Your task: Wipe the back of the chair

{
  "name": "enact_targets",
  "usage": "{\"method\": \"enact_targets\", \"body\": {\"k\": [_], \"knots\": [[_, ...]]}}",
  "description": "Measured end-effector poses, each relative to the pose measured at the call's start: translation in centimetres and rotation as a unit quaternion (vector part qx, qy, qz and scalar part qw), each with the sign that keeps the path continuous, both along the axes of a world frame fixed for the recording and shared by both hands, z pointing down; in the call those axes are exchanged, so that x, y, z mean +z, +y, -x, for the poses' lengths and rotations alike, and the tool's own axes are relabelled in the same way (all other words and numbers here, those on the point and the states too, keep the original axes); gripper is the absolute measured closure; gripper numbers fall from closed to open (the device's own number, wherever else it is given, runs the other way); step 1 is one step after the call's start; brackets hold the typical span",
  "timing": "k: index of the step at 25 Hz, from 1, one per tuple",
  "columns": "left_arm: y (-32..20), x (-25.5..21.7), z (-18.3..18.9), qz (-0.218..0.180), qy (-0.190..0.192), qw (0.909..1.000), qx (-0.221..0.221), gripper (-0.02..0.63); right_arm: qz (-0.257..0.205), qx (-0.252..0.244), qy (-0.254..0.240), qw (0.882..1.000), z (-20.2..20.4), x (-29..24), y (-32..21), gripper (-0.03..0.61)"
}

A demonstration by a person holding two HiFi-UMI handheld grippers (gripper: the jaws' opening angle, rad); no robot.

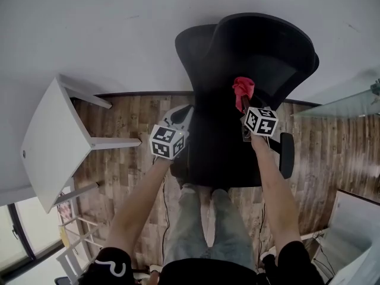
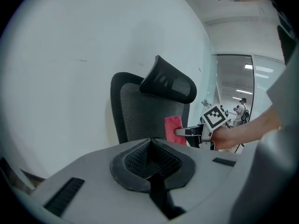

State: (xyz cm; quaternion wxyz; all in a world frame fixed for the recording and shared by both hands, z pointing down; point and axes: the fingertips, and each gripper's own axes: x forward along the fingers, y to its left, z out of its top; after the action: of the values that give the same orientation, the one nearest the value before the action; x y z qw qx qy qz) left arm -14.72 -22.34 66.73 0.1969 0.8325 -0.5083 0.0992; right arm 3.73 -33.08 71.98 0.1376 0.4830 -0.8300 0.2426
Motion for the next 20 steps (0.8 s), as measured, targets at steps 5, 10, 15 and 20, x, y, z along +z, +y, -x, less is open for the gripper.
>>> {"method": "enact_targets", "body": {"k": [5,10,15,20], "knots": [[0.5,0.7,4.0,-0.005,-0.023,0.9997,-0.001,0.589,0.002,-0.034,0.001,0.999,6.8,1.3,0.8,0.507],[1.0,1.4,7.3,-0.01,-0.041,0.9991,-0.005,0.589,0.009,-0.065,-0.005,0.998,12.7,2.6,1.8,0.507],[1.0,2.2,9.9,-0.007,-0.04,0.9991,-0.013,0.589,0.005,-0.093,0.001,0.996,17.6,3.7,1.9,0.507],[1.2,3.0,10.4,-0.009,-0.037,0.9992,-0.006,0.589,0.002,-0.086,0.009,0.996,18.9,5.6,0.7,0.507]]}}
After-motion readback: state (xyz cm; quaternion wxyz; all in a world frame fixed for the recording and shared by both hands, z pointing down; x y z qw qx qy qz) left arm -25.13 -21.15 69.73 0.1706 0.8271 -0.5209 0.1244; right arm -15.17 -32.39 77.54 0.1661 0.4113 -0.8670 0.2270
